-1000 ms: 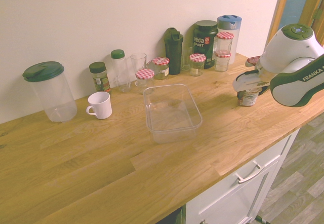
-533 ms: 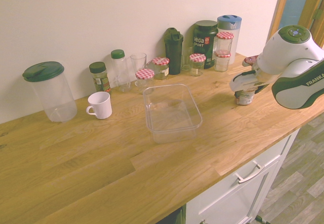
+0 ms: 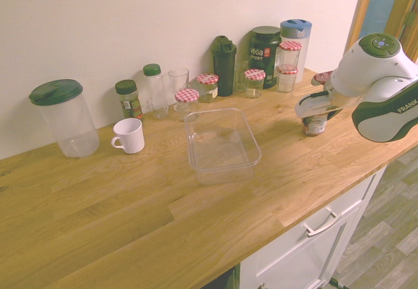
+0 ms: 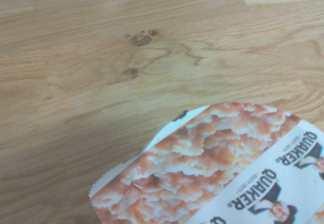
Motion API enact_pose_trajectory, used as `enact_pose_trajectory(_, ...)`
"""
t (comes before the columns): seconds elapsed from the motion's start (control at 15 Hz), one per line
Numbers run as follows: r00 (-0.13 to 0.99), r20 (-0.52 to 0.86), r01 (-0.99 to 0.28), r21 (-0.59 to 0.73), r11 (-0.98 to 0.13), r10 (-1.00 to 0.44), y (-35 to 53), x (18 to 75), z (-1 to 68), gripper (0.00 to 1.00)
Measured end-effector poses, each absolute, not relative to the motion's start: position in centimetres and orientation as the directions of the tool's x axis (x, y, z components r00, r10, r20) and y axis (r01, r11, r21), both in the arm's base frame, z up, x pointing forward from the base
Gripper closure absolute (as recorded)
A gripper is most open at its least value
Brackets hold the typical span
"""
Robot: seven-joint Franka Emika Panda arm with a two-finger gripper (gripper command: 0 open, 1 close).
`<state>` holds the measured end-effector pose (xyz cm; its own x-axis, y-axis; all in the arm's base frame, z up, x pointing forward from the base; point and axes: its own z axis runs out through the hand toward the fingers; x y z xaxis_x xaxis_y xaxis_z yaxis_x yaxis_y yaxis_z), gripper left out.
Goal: Put the cereal into the container
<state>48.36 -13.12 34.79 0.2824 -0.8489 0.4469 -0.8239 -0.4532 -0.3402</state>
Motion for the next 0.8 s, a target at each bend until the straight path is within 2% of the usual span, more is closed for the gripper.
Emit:
enact_pose_trajectory(0.33, 0.228, 0.516, -0.788, -0.4, -0.468, -0.825, -11.6, 46.5, 39.8, 1.0)
enact_pose_trajectory(0.8, 0.226, 0.646, -0.713, -0.401, -0.575, -0.73, 1.5, 42.2, 44.8, 1.0)
